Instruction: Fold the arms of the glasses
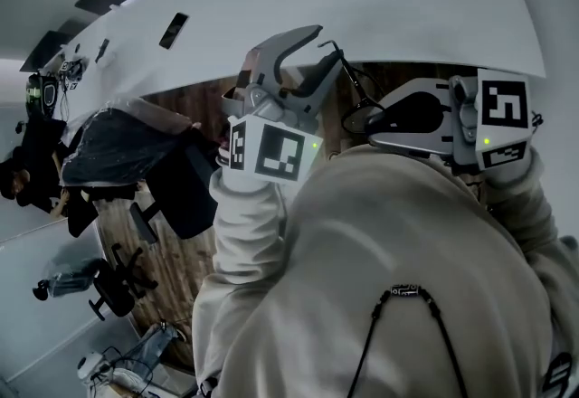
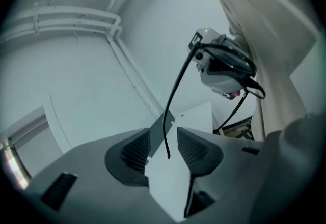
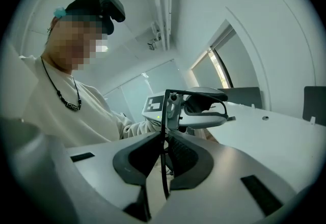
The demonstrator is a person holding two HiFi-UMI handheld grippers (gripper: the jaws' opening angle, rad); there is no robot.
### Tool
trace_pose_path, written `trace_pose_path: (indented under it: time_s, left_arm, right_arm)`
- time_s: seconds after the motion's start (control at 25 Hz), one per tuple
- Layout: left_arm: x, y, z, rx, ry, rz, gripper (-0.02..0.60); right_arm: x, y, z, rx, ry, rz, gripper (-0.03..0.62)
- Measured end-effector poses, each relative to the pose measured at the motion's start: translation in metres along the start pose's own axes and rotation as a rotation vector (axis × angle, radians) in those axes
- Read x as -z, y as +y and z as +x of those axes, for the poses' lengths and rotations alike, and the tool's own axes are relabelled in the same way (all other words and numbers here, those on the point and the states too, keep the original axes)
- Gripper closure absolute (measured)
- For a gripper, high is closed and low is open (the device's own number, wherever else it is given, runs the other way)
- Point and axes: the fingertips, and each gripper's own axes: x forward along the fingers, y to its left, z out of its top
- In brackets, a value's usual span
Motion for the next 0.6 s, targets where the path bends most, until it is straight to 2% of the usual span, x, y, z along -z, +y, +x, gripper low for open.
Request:
trace_pose_path:
  time_s: [0.08, 0.12, 0.16, 0.2, 0.32, 0.6]
  left_arm:
    - [-0.001, -0.001, -0.001, -0.012, 0.023, 0.051, 0.429]
    - [-0.003, 0.0, -0.003, -0.025, 0.026, 0.064, 0.465]
    - [-0.005, 0.002, -0.006, -0.042, 0.02, 0.058, 0.532]
    - [-0.006, 0.004, -0.008, -0.058, 0.011, 0.04, 0.554]
    - [-0.007, 0.006, -0.012, -0.084, -0.007, -0.013, 0.56]
    - [-0.005, 0.007, -0.015, -0.087, -0.021, -0.056, 0.561]
  right_arm:
    - [-0.003, 0.004, 0.004, -0.009, 0.006, -0.017, 0.534]
    - [-0.004, 0.005, 0.005, -0.005, 0.005, -0.024, 0.534]
    - [-0.006, 0.004, 0.005, -0.001, -0.001, -0.028, 0.534]
    - [-0.008, 0.004, 0.004, 0.001, -0.008, -0.029, 0.534]
    - [-0.011, 0.005, 0.004, 0.002, -0.011, -0.033, 0.534]
    - [-0.015, 0.004, 0.011, -0.008, -0.025, -0.062, 0.534]
